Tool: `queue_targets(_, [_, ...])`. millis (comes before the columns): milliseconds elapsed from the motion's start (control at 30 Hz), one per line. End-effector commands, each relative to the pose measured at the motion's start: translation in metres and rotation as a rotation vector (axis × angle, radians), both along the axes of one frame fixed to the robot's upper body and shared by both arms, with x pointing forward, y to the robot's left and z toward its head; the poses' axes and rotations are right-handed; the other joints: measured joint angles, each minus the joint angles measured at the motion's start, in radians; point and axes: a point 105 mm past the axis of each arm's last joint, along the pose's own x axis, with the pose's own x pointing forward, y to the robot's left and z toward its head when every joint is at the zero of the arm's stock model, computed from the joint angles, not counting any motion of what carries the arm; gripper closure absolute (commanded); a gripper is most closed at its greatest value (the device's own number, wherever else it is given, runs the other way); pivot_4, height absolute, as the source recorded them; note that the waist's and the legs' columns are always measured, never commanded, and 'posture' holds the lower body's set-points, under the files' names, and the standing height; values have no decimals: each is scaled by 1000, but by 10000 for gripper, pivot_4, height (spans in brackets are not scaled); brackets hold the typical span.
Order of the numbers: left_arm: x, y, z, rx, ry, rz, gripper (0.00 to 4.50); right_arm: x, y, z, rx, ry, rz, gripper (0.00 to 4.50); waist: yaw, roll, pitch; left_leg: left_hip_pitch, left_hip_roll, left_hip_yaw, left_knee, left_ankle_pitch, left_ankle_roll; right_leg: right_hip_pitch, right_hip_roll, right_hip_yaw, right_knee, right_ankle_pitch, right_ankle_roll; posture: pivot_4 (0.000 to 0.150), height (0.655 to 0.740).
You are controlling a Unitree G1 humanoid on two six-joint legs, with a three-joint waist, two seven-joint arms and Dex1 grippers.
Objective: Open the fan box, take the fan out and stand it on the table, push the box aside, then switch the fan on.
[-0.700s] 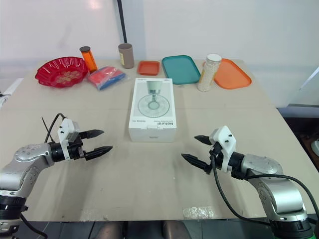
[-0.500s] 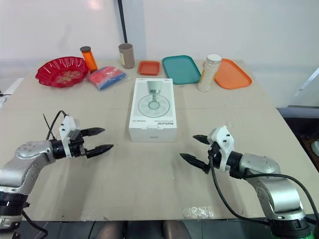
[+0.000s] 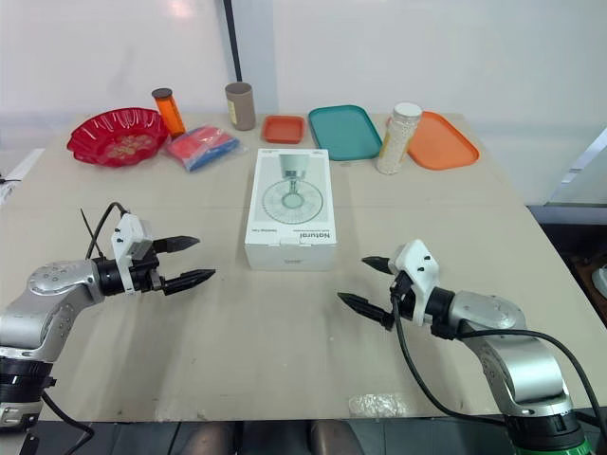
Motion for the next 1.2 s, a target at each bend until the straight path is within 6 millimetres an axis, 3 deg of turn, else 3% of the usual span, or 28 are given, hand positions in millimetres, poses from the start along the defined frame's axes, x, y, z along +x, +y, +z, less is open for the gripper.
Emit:
queue_targets(33, [0, -1, 10, -7, -45, -5, 493, 0, 3, 9, 2, -41, 16, 0, 0, 0, 0, 0, 0, 0, 0, 0, 0, 0, 0, 0, 0, 0, 0, 1500, 7400])
queue_targets(100, [7, 2, 18, -38, -78, 29, 5533, 0, 2, 13, 11, -49, 20, 0, 0, 0, 0, 0, 0, 0, 0, 0, 0, 0, 0, 0, 0, 0, 0, 1500, 7400])
queue_targets(167, [8, 3, 26, -69, -94, 26, 7751, 0, 2, 20, 28, -61, 24, 0, 1, 0, 0, 0, 0, 0, 0, 0, 0, 0, 0, 0, 0, 0, 0, 1500, 7400])
queue_targets(233, [17, 2, 50, -129, -146, 21, 14714, 1, 3, 35, 56, -95, 34, 0, 1, 0, 0, 0, 0, 0, 0, 0, 0, 0, 0, 0, 0, 0, 0, 1500, 7400])
queue_targets(267, [22, 0, 63, -150, -177, 17, 15174, 2, 4, 43, 64, -114, 39, 0, 1, 0, 0, 0, 0, 0, 0, 0, 0, 0, 0, 0, 0, 0, 0, 1500, 7400])
queue_targets(333, [29, -7, 78, -158, -215, -10, 23445, 5, 5, 51, 64, -140, 38, 0, 1, -1, 0, 0, 0, -1, 1, 0, 0, 0, 0, -1, 1, 0, 0, 1500, 7400])
queue_targets(533, [46, -35, 89, -145, -239, -116, 43601, 10, 20, 67, 60, -194, 59, 0, 2, 0, 0, -3, -1, -5, 2, 0, 1, 1, 0, -4, 0, -1, 0, 1500, 7400])
queue_targets(700, [65, -62, 82, -108, -225, -181, 44665, 14, 39, 77, 1, -258, 80, 0, 2, -1, 0, -5, -2, -8, 4, 0, 0, 0, 0, -7, 0, 0, 0, 1500, 7400])
queue_targets(800, [77, -74, 68, -34, -213, -179, 44665, 27, 44, 75, -105, -309, 46, 0, 1, -1, 0, -5, -2, -8, 4, 0, 1, 0, 0, -7, 0, 0, 0, 1500, 7400])
queue_targets(1200, [77, -84, 28, 125, -162, -233, 44665, 42, 70, 65, -221, -338, 101, 0, 2, 0, 0, -8, -3, -9, 5, 0, 1, -2, -1, -8, 1, 0, 0, 1500, 7400])
